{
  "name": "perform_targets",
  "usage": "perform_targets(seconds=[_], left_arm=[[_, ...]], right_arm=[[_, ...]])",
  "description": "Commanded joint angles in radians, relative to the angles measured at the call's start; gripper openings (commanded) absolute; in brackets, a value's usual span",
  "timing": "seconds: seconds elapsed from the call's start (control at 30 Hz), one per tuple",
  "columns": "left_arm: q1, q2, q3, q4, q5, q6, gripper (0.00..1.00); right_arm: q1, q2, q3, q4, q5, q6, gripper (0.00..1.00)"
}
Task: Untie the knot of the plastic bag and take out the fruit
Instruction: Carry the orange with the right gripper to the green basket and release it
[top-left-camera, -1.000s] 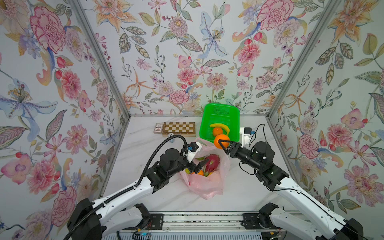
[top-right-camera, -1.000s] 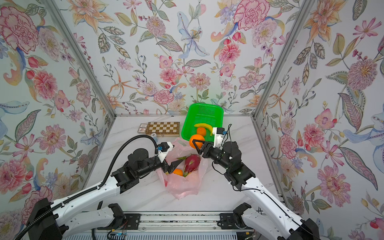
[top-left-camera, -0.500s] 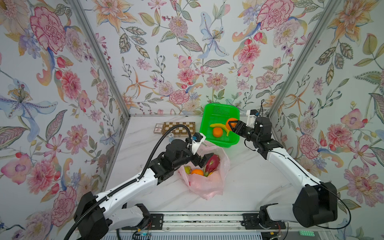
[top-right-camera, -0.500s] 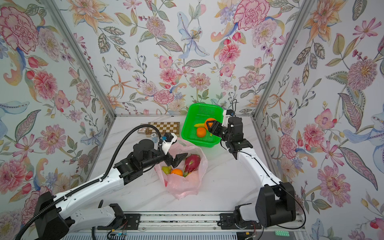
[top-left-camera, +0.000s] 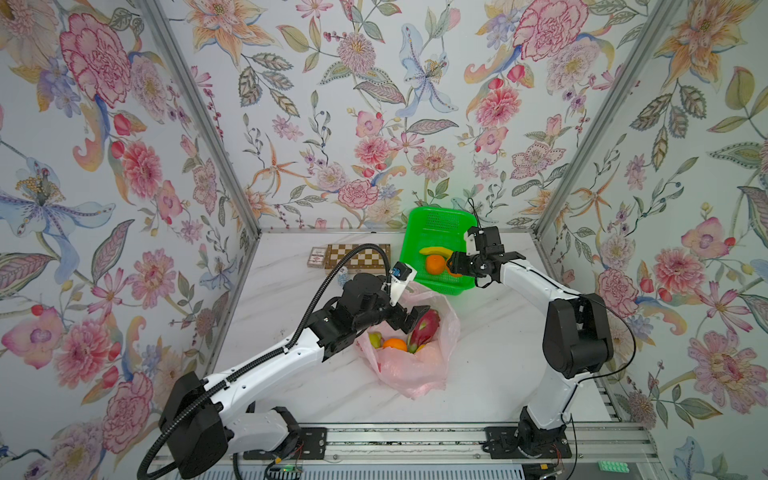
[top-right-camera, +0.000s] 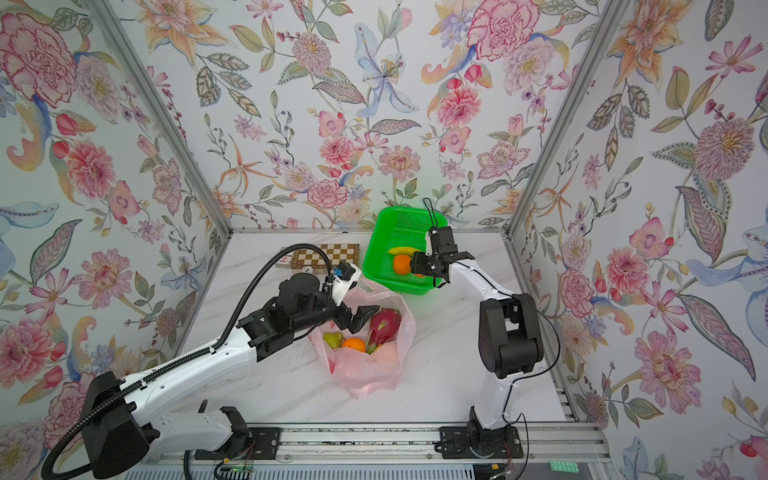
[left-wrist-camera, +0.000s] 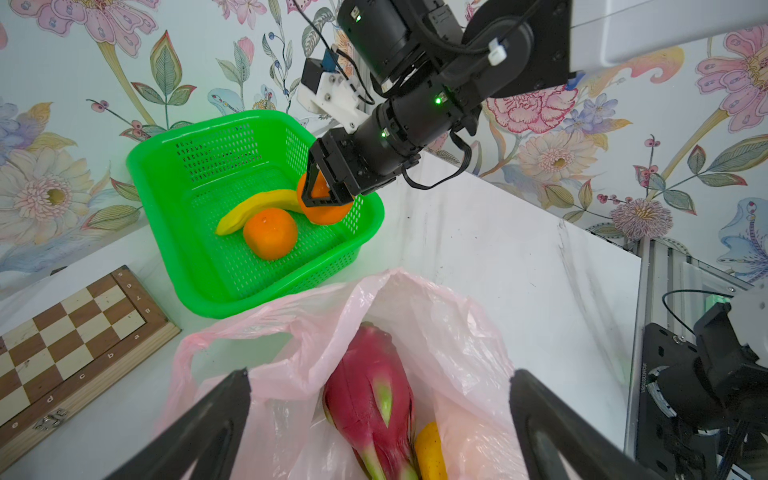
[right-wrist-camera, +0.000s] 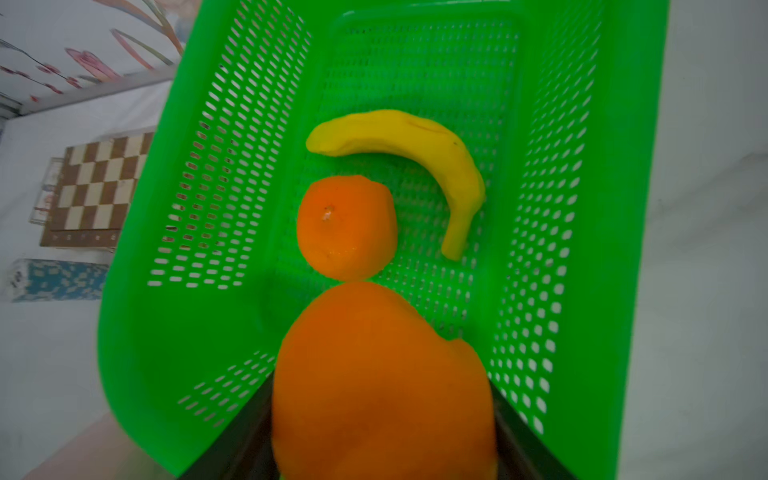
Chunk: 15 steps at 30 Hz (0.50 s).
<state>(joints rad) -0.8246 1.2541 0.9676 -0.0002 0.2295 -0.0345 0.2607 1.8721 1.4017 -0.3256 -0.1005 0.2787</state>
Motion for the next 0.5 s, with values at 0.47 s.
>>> perform_targets(seconds=[0.47], left_arm=[[-0.001,-0.089,-0.09,0.012,-0.018,-0.011,0.99]], right_arm=[[0.069,0.23,0.208,-0.156,0.125,-0.104,0.77]])
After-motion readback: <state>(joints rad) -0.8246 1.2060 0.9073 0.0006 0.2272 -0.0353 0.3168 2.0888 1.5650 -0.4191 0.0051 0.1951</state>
